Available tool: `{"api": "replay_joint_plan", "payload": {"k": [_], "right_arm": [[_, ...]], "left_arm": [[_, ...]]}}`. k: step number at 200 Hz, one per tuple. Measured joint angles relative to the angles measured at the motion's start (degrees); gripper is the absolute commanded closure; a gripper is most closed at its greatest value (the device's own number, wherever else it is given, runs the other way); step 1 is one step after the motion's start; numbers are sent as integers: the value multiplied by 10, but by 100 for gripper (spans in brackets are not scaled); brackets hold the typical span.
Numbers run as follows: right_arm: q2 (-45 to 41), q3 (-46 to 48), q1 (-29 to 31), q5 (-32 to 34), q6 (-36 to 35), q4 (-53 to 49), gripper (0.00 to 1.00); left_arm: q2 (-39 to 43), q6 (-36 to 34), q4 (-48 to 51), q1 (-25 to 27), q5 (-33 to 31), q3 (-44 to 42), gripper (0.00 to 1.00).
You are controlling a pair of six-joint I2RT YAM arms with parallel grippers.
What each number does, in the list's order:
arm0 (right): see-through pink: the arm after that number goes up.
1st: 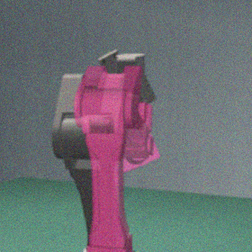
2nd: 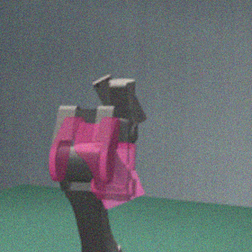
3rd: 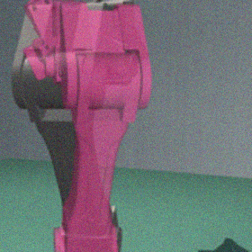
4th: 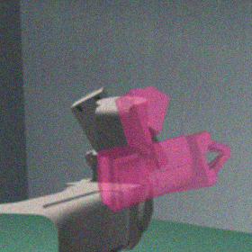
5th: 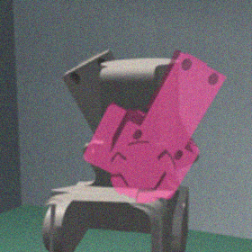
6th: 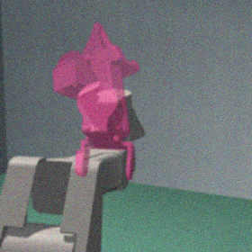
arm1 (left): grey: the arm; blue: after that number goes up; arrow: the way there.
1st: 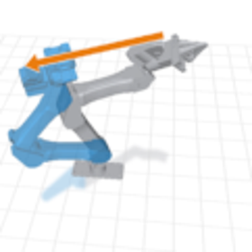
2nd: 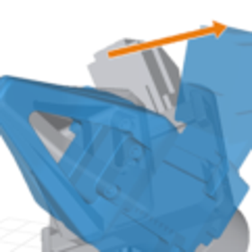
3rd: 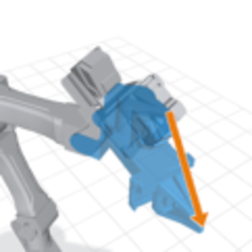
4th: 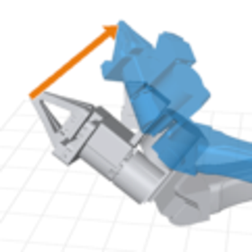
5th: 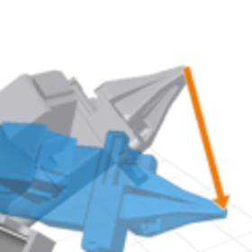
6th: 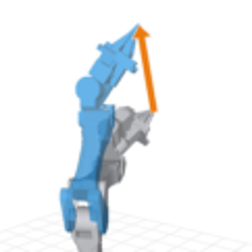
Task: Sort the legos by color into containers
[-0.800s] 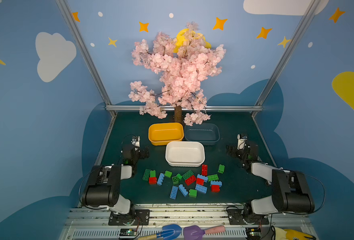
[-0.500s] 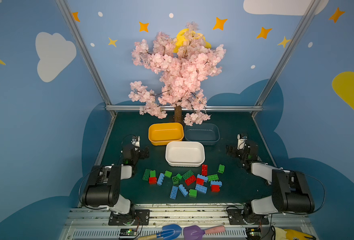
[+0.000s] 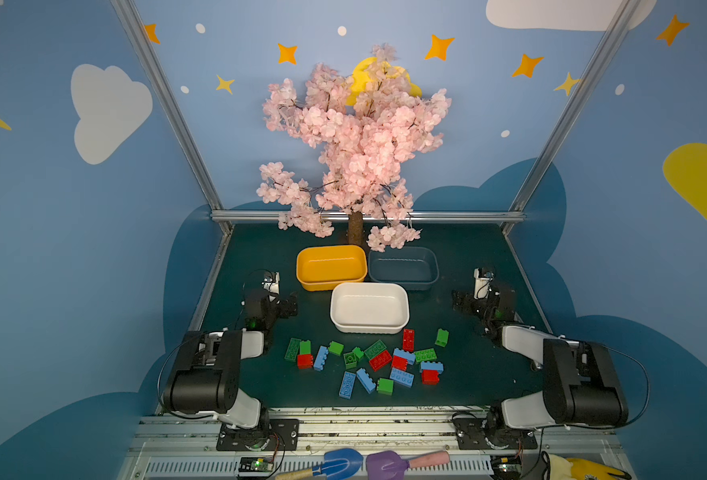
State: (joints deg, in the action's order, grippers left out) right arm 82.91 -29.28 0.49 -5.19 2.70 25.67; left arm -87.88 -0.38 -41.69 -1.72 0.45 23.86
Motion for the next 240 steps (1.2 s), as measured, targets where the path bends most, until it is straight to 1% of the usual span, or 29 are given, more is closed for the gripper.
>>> {"api": "replay_joint_plan", "payload": {"k": [123,139,167,193,217,240], "right_arm": [[0,-1,0,-2,-2,-2,7],[-2,-9,1,-4,-3,-19,7],[-40,-30,4,-8,-9,-76,7],[-94,-62,7,-24,-12,-132,7],[-133,-104,11,-63,-13,-189,7],[-157,-137,21,-111,-16,-244,7]], "left_arm": [[1,0,0,0,3,0,0],[17,0,22,0,9,3,0],[80,11,156,5,11,73,0],[134,46,268,14,-2,143,0],[165,89,390,19,-21,184,0],[175,116,527,23,-16,226,0]]}}
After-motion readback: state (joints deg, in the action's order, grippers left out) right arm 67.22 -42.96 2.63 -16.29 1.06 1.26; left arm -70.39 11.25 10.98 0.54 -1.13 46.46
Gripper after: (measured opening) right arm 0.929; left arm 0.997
